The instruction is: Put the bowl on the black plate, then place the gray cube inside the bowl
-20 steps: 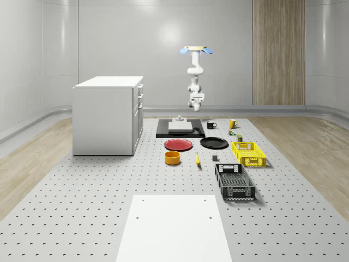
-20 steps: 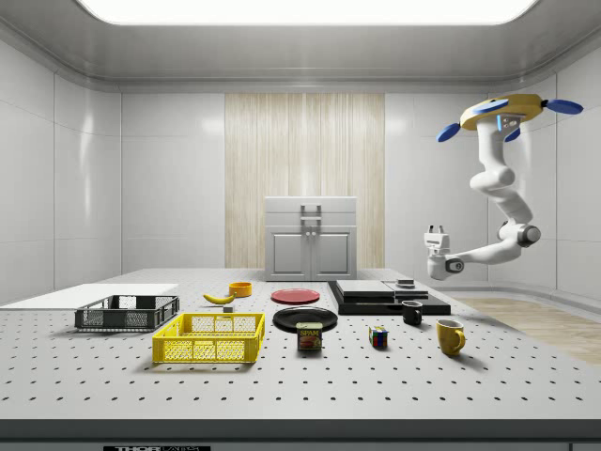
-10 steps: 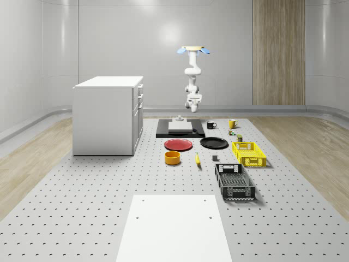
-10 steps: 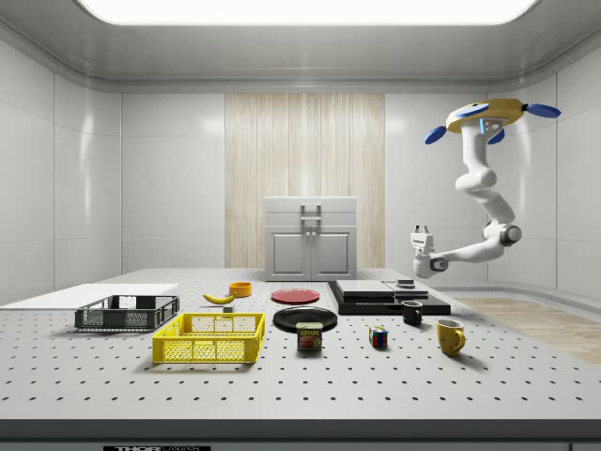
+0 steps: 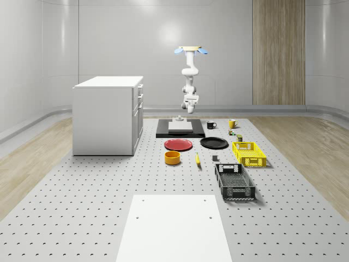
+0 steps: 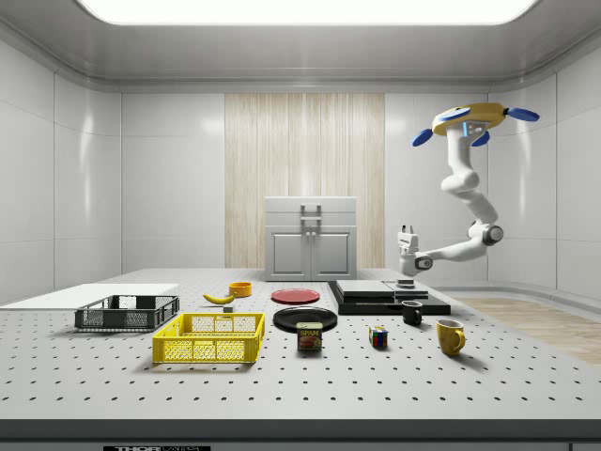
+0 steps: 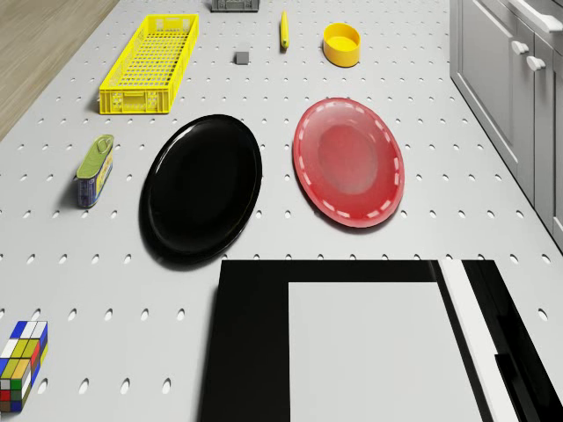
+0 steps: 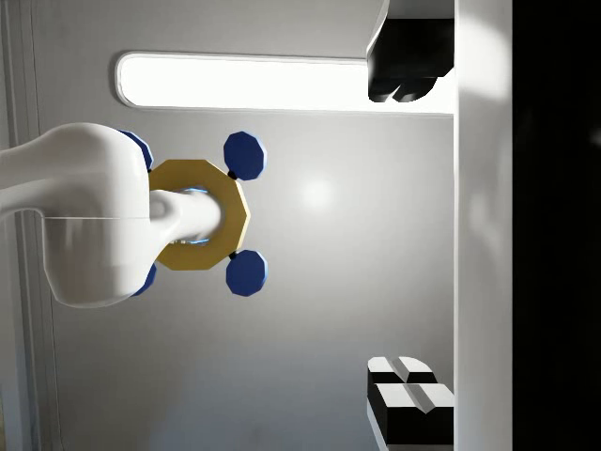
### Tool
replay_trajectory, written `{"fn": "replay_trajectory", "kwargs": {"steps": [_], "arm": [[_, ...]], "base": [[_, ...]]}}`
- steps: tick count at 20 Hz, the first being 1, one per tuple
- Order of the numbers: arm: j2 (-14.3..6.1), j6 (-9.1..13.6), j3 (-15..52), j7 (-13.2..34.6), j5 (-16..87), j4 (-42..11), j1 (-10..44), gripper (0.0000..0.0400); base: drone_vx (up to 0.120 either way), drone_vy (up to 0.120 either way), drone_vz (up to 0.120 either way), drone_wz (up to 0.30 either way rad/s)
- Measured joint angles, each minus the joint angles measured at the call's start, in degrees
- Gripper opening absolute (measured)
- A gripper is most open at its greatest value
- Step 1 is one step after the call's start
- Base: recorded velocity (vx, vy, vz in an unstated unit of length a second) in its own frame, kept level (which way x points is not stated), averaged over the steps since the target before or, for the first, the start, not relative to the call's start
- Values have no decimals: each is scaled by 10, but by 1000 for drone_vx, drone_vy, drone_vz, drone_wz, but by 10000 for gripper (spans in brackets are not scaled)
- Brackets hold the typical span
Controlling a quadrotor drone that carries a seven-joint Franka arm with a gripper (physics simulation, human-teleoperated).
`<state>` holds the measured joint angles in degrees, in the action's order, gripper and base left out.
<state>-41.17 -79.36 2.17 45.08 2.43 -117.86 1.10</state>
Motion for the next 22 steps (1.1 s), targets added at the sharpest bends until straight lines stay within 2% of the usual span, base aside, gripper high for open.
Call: {"fn": "replay_trajectory", "kwargs": {"steps": [3, 8, 14, 17, 20, 22], "arm": [[-1, -1, 12, 2, 17, -2, 4, 400], [-4, -5, 53, 10, 75, -9, 16, 400], [-15, -13, 170, 35, 242, -51, 54, 400], [-29, -20, 267, 64, 391, -113, 90, 400], [-51, -24, 377, 114, 579, -215, 143, 400], [-68, -18, 446, 160, 710, -291, 190, 400]], "base": [[120, -27, 0, 0], [120, -120, 0, 0], [120, -20, 0, 0], [120, 0, 0, 0], [120, 0, 0, 0], [120, 0, 0, 0]]}}
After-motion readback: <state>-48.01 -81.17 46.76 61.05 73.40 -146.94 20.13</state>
